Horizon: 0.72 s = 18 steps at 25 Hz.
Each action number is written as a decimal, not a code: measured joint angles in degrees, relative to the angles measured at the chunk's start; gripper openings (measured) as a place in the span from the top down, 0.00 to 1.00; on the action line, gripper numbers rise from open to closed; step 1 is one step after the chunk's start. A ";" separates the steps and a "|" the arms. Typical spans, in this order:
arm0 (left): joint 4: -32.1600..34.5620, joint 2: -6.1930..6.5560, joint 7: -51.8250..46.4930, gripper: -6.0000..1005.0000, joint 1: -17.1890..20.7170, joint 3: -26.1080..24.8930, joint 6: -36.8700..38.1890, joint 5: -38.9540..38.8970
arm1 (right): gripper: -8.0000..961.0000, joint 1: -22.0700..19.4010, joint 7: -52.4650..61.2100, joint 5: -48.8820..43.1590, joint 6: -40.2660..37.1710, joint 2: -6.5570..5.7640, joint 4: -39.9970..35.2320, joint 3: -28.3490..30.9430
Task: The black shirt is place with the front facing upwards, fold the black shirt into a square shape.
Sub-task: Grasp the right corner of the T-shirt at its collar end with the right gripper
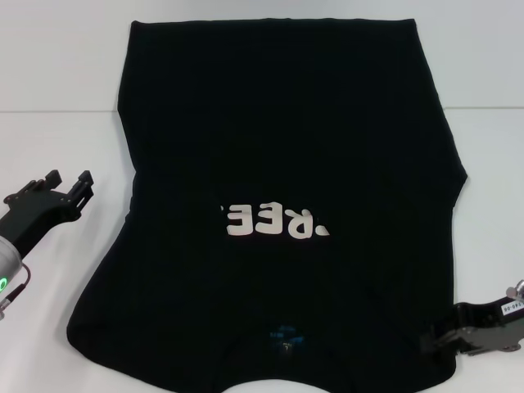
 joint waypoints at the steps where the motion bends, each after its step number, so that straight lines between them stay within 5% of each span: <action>1: 0.00 0.00 0.00 0.45 0.02 -0.05 0.00 0.00 | 0.46 0.01 -0.12 0.11 -0.22 -0.01 0.35 0.09; 11: 0.00 -0.08 0.00 0.45 0.09 -0.21 0.00 0.00 | 0.80 0.06 -0.03 1.37 -0.72 -0.50 0.52 0.63; 18: 0.00 -0.09 -0.01 0.45 0.07 -0.21 0.00 0.00 | 0.94 -0.42 -1.07 2.19 -0.90 -0.62 0.43 1.65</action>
